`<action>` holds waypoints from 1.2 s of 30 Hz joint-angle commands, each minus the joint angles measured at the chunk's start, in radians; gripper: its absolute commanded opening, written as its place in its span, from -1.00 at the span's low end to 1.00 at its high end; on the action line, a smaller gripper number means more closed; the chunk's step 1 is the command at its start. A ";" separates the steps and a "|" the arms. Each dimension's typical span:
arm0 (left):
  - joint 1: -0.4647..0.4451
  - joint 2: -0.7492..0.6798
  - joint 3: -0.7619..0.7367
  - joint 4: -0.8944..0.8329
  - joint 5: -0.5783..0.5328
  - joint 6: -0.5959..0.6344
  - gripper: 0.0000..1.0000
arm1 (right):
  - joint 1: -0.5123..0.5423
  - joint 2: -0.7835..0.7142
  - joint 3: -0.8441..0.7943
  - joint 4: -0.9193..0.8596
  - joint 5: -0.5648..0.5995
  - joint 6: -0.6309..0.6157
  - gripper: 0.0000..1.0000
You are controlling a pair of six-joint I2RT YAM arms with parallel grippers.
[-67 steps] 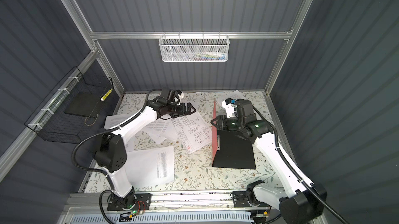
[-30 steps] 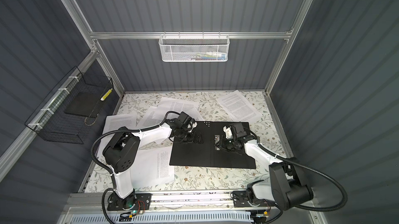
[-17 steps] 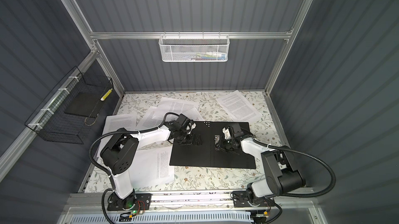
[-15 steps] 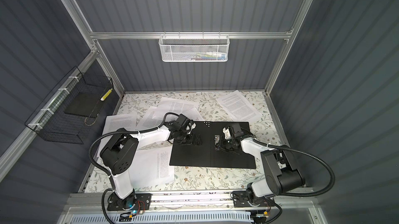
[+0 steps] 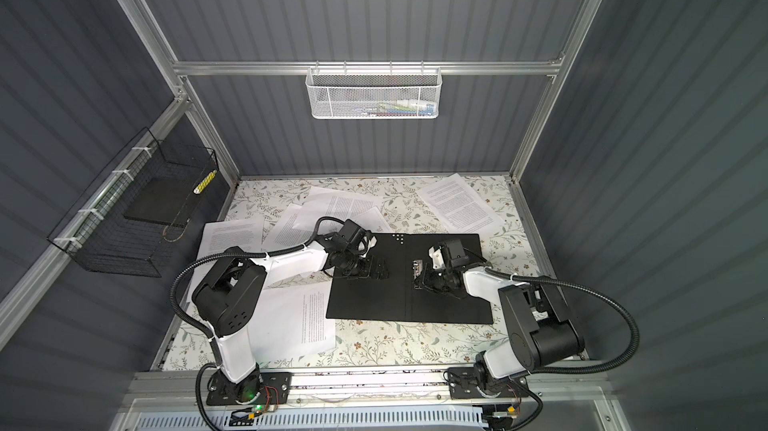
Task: Put the files into the folder
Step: 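Move both grippers to the metal clip inside the open black folder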
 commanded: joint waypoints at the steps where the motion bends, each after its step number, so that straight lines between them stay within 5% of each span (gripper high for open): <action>1: 0.004 0.029 -0.024 -0.049 -0.034 -0.020 1.00 | -0.003 -0.024 -0.022 0.005 -0.040 0.015 -0.70; 36: 0.007 0.056 -0.073 -0.033 -0.104 -0.075 0.99 | -0.077 -0.002 -0.083 0.039 -0.066 0.092 -1.00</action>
